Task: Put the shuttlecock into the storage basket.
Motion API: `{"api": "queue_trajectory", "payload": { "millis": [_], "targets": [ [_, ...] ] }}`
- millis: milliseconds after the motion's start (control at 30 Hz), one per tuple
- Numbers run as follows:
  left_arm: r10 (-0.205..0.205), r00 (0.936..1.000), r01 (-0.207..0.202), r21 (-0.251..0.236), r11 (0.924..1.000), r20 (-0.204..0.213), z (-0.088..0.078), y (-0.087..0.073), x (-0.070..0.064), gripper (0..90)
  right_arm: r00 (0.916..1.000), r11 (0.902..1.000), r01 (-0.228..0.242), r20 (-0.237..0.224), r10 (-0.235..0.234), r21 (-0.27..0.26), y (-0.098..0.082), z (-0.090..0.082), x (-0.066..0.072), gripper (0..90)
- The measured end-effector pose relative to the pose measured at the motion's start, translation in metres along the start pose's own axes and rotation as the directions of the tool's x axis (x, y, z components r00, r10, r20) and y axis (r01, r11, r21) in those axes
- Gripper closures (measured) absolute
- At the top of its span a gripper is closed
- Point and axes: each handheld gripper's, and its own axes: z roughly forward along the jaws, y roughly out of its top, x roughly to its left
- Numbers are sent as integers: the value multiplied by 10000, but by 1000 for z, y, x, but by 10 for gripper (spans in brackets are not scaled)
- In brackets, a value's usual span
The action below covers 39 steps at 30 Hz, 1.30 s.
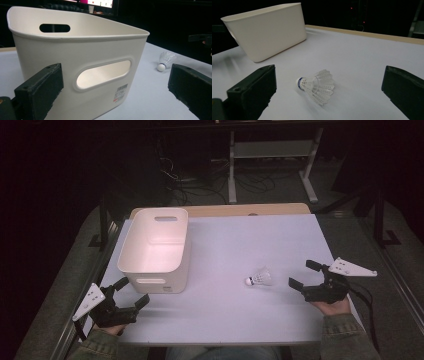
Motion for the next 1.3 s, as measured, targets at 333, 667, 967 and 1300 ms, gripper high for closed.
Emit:
{"api": "queue_trajectory", "payload": {
  "millis": [333,667,967,1300],
  "targets": [
    [4,10000,-4,-40,10000,9,-1,1,0,0,10000,9998,70,53,-72,211,-2,1,-2,0],
    [-59,10000,58,-147,9999,-46,-2,1,0,0,9999,9968,21,124,-31,796,-1,5,4,0],
    [-21,10000,20,-146,9999,-37,-1,1,0,0,10000,9958,95,-31,-93,909,4,6,5,0],
    [-32,10000,32,-158,9999,-36,-1,1,0,0,9992,9900,206,-371,-156,1397,10,14,9,0]
  ]
}}
